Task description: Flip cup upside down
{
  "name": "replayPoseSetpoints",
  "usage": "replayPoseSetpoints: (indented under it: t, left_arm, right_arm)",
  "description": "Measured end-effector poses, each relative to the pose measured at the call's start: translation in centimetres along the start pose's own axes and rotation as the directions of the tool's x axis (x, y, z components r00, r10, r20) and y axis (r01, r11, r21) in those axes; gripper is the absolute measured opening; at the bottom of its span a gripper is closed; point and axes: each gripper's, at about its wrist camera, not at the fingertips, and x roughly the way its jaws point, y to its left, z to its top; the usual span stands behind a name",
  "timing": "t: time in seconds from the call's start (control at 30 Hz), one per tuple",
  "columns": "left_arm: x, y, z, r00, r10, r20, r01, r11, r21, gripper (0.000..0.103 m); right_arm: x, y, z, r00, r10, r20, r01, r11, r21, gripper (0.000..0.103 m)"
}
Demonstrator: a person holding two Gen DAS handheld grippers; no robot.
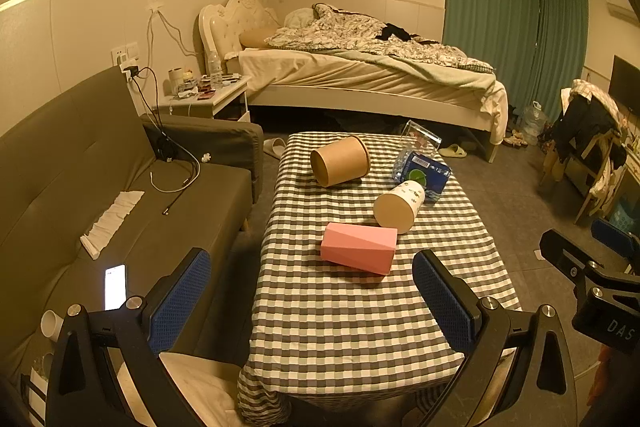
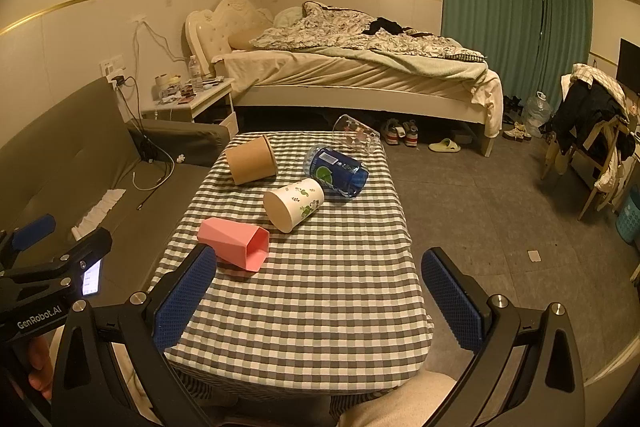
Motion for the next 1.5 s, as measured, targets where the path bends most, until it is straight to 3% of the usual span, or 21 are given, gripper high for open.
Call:
replayPoseSetpoints:
  t: [0.6,0.83,1.03,1.17,1.37,1.5]
  left_arm:
    - [3.5,-0.5,0.5,0.997,-0.024,-0.067,0.024,1.000,-0.001,0.103]
    - [8.2,0.6,2.0,0.991,-0.034,-0.126,0.035,0.999,0.011,0.103]
    - [13.6,1.6,5.1,0.990,-0.070,-0.124,0.081,0.994,0.080,0.103]
    - [19.0,1.4,7.3,0.983,-0.131,-0.131,0.154,0.971,0.182,0.103]
    - [27.2,-0.7,9.0,0.962,-0.224,-0.158,0.267,0.894,0.359,0.103]
    - [31.8,-1.7,9.3,0.949,-0.253,-0.189,0.310,0.857,0.411,0.103]
  right_arm:
    - [2.6,0.4,0.8,0.999,-0.008,-0.050,0.007,1.000,-0.008,0.103]
    - [7.1,0.7,1.9,0.994,-0.006,-0.111,0.005,1.000,-0.008,0.103]
    - [12.0,1.4,4.2,0.989,0.009,-0.148,-0.010,1.000,-0.009,0.103]
    - [15.8,1.6,6.0,0.987,0.013,-0.161,-0.015,1.000,-0.013,0.103]
    - [21.0,0.4,7.3,0.979,0.005,-0.205,-0.001,1.000,0.022,0.103]
    - [23.6,-1.6,7.1,0.971,0.032,-0.237,-0.006,0.994,0.109,0.103]
